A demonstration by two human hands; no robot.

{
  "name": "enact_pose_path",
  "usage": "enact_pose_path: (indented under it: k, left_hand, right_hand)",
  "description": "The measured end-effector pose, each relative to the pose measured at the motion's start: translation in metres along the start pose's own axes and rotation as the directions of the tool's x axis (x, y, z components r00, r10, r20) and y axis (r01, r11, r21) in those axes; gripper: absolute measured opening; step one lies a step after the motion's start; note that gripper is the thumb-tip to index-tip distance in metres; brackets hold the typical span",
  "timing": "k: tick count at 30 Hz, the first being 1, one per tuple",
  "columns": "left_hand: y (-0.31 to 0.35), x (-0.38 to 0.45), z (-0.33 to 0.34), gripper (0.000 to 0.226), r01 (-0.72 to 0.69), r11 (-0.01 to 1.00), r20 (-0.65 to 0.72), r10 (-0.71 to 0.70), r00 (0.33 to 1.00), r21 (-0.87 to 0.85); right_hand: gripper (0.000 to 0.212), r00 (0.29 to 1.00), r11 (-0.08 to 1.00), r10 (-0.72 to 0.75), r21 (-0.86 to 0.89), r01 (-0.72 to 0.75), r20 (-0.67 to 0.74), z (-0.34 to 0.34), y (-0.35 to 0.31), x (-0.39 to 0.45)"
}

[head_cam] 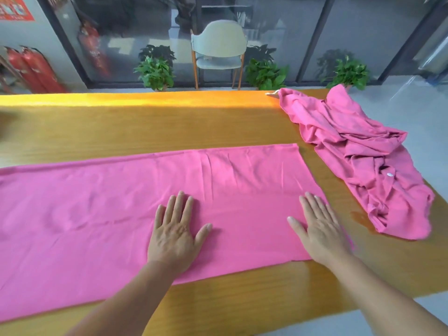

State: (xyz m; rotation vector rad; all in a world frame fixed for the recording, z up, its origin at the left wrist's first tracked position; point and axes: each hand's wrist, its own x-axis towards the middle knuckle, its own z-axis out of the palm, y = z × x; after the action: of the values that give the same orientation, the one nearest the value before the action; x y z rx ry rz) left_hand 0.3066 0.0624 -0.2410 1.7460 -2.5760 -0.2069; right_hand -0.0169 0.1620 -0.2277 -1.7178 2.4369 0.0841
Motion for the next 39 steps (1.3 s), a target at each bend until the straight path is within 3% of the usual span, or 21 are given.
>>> enact_pose_path:
  k: [3,7,10,13,17,19,22,25,29,33,39]
  left_hand:
    - [-0.002,-0.010,0.000,0.090,0.050,0.998,-0.010,-0.051,0.999,-0.038]
    - [-0.002,-0.013,-0.001,0.089,0.063,0.996,0.002,-0.063,0.998,-0.057]
    - [-0.011,-0.019,0.000,0.094,0.075,0.996,0.007,-0.074,0.997,-0.043]
    - [-0.048,-0.025,-0.002,0.094,0.191,0.980,-0.024,-0.193,0.981,-0.059]
    - [-0.108,-0.024,-0.013,0.100,0.356,0.933,0.001,-0.357,0.934,-0.041]
    - [-0.113,-0.013,-0.018,0.098,0.337,0.939,-0.001,-0.338,0.941,-0.068]
    - [-0.101,0.008,-0.020,0.085,0.237,0.968,-0.005,-0.238,0.971,-0.087]
    - [-0.110,0.015,-0.017,0.090,0.199,0.980,-0.001,-0.199,0.980,-0.030]
    - [-0.158,0.024,-0.018,0.096,0.305,0.951,-0.072,-0.307,0.949,-0.043]
    - [-0.205,0.044,-0.025,0.091,0.443,0.896,-0.043,-0.444,0.895,-0.028]
    - [-0.214,0.063,-0.030,0.080,0.497,0.868,-0.041,-0.497,0.867,0.002]
  right_hand:
    - [0.096,1.000,0.999,0.018,0.028,-0.018,-0.015,-0.007,-0.019,-0.001]
    - [0.082,0.969,0.954,-0.222,0.183,0.238,-0.104,-0.004,-0.133,0.004]
    - [0.079,0.935,0.917,-0.352,0.182,0.355,-0.049,0.007,-0.186,-0.002]
    - [0.085,0.956,0.954,-0.289,0.074,0.292,-0.039,0.015,-0.154,-0.002]
    - [0.082,0.993,0.991,-0.117,0.057,0.117,-0.005,0.003,-0.117,0.007]
    - [0.078,0.986,0.980,-0.165,0.107,0.167,-0.032,-0.003,-0.149,0.014]
    - [0.079,0.925,0.899,-0.372,0.217,0.381,-0.081,-0.002,-0.232,0.028]
    - [0.088,0.873,0.852,-0.485,0.199,0.483,-0.045,0.002,-0.285,0.043]
    - [0.093,0.896,0.892,-0.445,0.086,0.444,-0.012,0.001,-0.252,0.078]
    - [0.085,0.961,0.960,-0.278,0.023,0.278,-0.004,-0.011,-0.176,0.117]
    - [0.084,0.996,0.996,-0.094,-0.008,0.094,0.003,-0.011,-0.115,0.149]
